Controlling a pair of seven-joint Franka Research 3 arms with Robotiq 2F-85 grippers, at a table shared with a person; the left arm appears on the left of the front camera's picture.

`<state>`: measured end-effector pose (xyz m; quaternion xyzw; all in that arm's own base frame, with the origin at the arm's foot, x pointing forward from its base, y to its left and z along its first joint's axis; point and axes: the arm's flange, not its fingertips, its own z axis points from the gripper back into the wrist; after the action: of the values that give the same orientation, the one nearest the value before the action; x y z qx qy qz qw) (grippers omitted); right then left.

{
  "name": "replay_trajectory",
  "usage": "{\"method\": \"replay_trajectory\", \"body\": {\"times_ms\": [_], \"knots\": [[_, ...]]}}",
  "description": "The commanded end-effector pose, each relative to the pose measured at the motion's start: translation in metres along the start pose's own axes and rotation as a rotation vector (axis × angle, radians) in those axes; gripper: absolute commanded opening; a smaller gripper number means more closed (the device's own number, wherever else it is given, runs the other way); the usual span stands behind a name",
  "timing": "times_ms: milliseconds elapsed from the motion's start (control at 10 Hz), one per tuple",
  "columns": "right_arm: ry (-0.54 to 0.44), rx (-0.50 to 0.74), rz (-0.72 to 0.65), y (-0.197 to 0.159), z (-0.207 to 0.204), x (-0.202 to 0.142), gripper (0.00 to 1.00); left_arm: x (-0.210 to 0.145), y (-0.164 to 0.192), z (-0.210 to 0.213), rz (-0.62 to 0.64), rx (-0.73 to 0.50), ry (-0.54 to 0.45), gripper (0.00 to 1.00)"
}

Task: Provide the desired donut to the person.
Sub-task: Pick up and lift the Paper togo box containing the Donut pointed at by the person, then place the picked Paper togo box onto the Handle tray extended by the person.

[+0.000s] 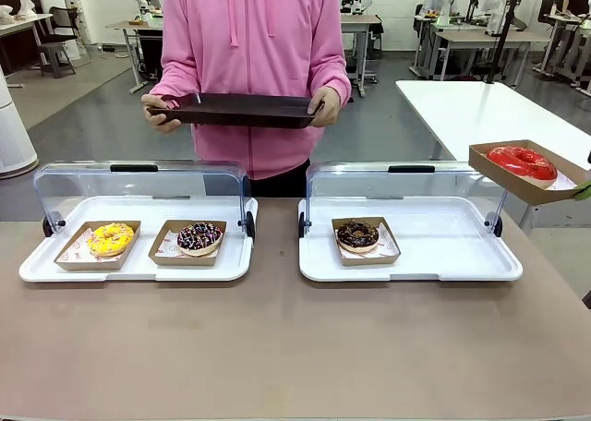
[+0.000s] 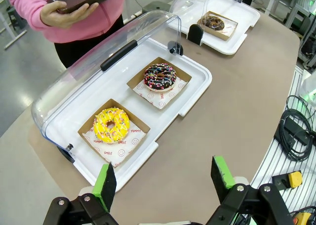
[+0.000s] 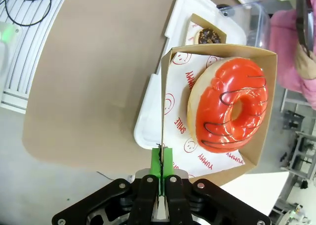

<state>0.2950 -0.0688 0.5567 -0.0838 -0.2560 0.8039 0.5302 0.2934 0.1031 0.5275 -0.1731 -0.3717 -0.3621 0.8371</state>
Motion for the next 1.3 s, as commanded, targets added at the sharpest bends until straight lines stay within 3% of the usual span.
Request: {"method": "replay_trajectory", "body": {"times_ms": [0,1200], "knots": [[0.018,-0.008,0.014,0.0032,-0.0049,-0.0033,0.00,-0.0004,0.0003,0.0006,0.005,-0.005,-0.011,1.00],[0.018,-0.008,0.014,0.0032,-0.0049,-0.0033,0.00,-0.0004,0.0003,0.0006,0.005,-0.005,-0.011,1.00]]}}
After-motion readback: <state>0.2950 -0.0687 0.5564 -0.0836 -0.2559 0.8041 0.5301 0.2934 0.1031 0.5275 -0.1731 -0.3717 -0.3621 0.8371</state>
